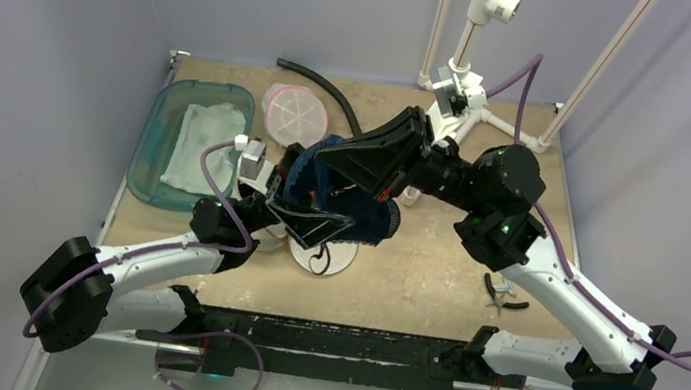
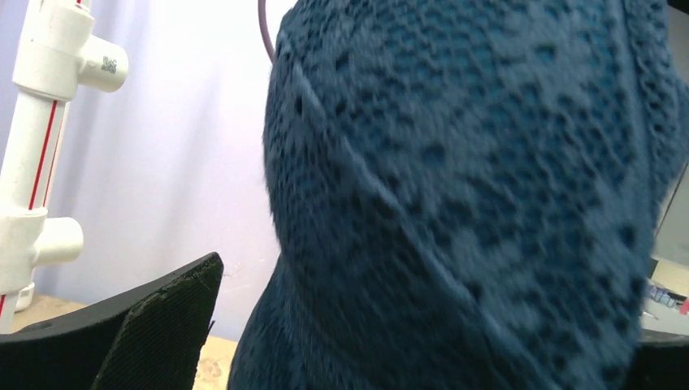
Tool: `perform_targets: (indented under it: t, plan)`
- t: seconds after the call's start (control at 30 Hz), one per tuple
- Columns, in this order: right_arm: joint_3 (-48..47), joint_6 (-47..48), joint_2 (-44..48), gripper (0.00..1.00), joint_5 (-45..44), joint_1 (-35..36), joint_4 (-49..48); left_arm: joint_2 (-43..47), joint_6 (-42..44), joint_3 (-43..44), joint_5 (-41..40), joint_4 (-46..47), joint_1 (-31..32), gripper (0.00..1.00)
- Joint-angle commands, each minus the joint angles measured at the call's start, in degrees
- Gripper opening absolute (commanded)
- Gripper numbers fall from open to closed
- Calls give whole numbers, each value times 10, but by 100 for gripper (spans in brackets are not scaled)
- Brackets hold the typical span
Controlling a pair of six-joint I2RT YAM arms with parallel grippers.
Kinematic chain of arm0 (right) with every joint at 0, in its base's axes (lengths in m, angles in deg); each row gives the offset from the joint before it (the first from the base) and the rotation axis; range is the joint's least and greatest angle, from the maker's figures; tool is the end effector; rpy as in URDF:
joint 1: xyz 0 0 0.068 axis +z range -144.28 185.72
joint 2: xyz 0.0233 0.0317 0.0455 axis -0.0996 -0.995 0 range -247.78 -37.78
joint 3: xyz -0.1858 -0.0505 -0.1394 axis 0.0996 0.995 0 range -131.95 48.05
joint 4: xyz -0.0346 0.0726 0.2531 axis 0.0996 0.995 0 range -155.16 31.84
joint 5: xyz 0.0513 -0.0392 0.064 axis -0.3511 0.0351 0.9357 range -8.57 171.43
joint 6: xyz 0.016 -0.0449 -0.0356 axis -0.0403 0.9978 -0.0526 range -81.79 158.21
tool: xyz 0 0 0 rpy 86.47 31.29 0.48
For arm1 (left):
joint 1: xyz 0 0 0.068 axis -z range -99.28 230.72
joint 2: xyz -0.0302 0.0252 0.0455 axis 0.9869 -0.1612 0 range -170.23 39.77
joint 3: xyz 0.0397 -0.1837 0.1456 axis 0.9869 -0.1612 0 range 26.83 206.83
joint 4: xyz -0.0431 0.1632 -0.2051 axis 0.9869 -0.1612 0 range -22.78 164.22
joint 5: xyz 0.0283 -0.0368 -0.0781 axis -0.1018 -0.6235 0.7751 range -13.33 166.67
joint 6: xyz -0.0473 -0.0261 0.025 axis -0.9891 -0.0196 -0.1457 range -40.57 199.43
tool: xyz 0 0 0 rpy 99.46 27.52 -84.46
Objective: Unzip the laundry bag and remove the bra
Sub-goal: Pick up the bra from the laundry bag.
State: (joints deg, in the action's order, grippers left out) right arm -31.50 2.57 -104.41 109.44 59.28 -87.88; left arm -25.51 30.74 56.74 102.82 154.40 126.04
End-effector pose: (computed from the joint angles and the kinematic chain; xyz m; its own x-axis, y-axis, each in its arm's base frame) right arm 0.1325 0.2140 0.5021 -0.2648 0.5075 -0.8199 -0.9631 -0.0967 0.2513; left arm 0.1574 -0.1864 0.3045 -0.3174 -0.6379 -0.7017 0.9387 -0.1065 -0.3277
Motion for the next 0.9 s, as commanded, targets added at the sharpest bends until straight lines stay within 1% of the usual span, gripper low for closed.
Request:
perform_targets:
  t: [0.0,0.07,0.13,0.17,0.27,0.3,0.43,0.5,0.53,0.57,0.63,0.67,0.7,0.73,0.77,0.8,0.87]
  plan:
    - [23,-12,25,0,-21,-2,-58,-12,19,21,-53,63,20,97]
    - [43,-19,34,0,-29,-2,-82,-18,19,18,-69,77,27,97]
    - [52,-25,36,0,-30,-2,-94,-25,24,20,-77,77,32,89]
    - [53,-28,35,0,-30,-2,-97,-27,26,22,-78,74,33,82]
    - [53,-29,33,0,-31,-3,-101,-36,28,30,-68,70,34,51]
    - [53,-29,33,0,-31,-3,-99,-38,28,34,-64,68,34,44]
    - [56,-27,37,0,-31,-2,-91,-38,31,40,-62,51,33,20]
    - [61,-25,44,0,-30,-3,-86,-28,39,38,-70,32,34,2]
    - [63,-24,48,0,-31,-3,-82,-19,45,35,-79,18,34,0]
    - [63,-19,52,12,-31,-3,-73,-8,52,32,-89,1,34,0]
    - [59,0,62,43,-36,-2,-44,23,74,29,-106,-50,32,0]
    - [58,9,67,58,-43,-2,-29,41,88,30,-114,-87,31,0]
    - [56,18,73,68,-47,-3,-8,62,109,32,-125,-133,31,0]
    - [51,28,78,84,-52,-3,13,84,124,35,-137,-176,30,0]
    - [46,37,80,95,-58,-3,36,104,139,39,-146,-221,29,0]
    - [40,47,82,98,-62,-3,56,126,152,45,-155,-265,27,0]
    - [22,68,78,98,-69,-3,107,167,176,65,-173,-377,22,0]
